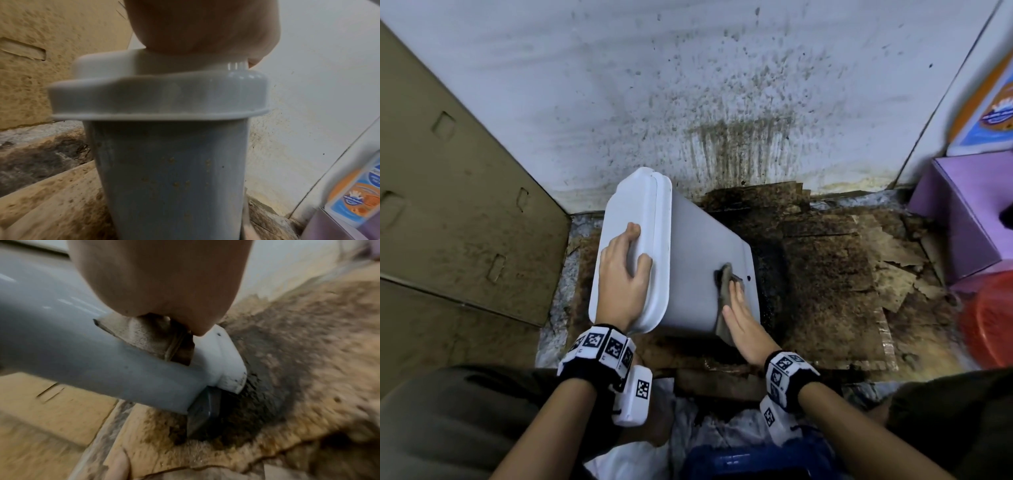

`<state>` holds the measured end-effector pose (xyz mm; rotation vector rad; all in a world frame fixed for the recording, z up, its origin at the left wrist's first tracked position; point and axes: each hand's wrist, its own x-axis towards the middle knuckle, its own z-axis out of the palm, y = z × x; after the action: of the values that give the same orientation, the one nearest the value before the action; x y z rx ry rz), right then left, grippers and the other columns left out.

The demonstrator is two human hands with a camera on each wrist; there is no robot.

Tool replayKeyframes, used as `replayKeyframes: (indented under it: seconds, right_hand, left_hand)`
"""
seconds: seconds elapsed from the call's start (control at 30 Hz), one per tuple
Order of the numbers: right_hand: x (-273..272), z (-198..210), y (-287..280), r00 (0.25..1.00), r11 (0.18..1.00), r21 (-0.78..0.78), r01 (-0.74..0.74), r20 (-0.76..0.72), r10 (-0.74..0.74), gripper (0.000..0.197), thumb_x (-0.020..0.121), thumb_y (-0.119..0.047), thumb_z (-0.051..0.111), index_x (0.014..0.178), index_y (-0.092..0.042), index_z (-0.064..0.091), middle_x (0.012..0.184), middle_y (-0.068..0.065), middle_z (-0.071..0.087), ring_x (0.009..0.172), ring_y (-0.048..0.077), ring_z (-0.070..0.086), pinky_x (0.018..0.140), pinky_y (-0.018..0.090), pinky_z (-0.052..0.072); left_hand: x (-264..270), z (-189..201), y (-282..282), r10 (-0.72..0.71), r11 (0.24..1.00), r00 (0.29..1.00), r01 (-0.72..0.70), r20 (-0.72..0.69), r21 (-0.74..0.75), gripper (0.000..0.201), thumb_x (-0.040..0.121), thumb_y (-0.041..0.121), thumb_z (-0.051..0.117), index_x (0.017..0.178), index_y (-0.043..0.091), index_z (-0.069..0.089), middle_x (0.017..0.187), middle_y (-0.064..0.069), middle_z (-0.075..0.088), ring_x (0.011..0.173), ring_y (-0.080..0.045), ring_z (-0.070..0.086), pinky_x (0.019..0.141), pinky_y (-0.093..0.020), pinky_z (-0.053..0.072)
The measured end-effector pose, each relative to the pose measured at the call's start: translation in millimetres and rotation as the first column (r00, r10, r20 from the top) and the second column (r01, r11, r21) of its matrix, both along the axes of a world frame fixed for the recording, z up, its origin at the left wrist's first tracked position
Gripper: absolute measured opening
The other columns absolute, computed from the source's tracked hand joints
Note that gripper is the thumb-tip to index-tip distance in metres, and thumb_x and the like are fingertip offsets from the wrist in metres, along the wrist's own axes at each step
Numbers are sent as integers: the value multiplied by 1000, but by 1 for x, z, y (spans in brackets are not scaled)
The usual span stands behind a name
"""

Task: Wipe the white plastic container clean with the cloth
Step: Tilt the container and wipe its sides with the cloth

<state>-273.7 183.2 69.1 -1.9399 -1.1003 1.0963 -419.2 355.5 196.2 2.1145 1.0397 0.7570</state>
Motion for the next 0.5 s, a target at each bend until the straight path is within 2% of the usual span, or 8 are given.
replayKeyframes:
  seconds: [0.07, 0.13, 0.17, 0.3, 0.37, 0.43, 0.5]
  right_hand:
    - [6, -9, -2, 999, 995, -91, 49, -19, -51, 55, 111, -20, 19, 155, -3, -8, 165, 5, -15, 155, 21, -13, 115, 14, -8]
    - [9, -12, -1, 990, 983, -132, 130, -41, -136, 53, 110, -21, 20, 157, -3, 1, 167, 11, -5, 156, 23, -5, 120, 22, -1]
    - [10, -12, 1, 988, 978, -157, 140, -49, -149, 52, 111, -20, 19, 157, -3, 2, 167, 12, -5, 156, 24, -5, 122, 26, 0]
    - [11, 1, 14, 985, 965, -239, 109, -107, -138, 51, 111, -16, 13, 156, 1, -3, 165, 15, -18, 153, 29, -20, 123, 35, -7]
    - [9, 8, 16, 976, 969, -201, 147, -128, -175, 52, 111, -19, 15, 157, -1, -4, 166, 15, -16, 153, 28, -18, 123, 35, -8]
    - [3, 19, 18, 959, 968, -192, 160, -203, -199, 54, 111, -20, 15, 156, -3, -9, 165, 13, -20, 152, 27, -23, 121, 35, -12]
    - [-7, 29, 21, 937, 969, -173, 177, -270, -219, 52, 111, -17, 14, 157, -1, -6, 164, 13, -21, 150, 28, -27, 120, 34, -14]
  left_hand:
    - [1, -1, 0, -9, 1000, 1000, 9, 3, 7, 51, 93, 27, 47, 144, 18, 51, 151, 5, 49, 139, -9, 37, 116, -29, 28]
    - [2, -1, 0, -14, 1000, 1000, 14, 8, 11, 50, 93, 27, 48, 143, 18, 52, 150, 5, 50, 138, -7, 37, 116, -28, 27]
    - [3, -1, 0, -15, 1000, 1000, 15, 10, 13, 50, 93, 26, 48, 142, 18, 52, 150, 5, 50, 138, -6, 37, 116, -27, 27]
    - [1, -3, 3, -7, 1000, 1000, 7, 25, 17, 52, 92, 29, 47, 141, 16, 53, 149, 4, 51, 139, -9, 39, 117, -28, 28]
    - [0, -3, 5, -12, 1000, 1000, 11, 23, 20, 54, 91, 32, 46, 142, 15, 53, 149, 3, 51, 140, -12, 40, 117, -28, 28]
    - [0, -3, 4, -8, 1000, 1000, 8, 13, 23, 53, 92, 29, 46, 142, 16, 52, 149, 3, 51, 140, -11, 39, 116, -26, 27]
    - [1, -2, 2, -3, 1000, 1000, 2, 10, 23, 51, 93, 26, 47, 143, 17, 52, 149, 3, 51, 139, -9, 39, 114, -24, 26]
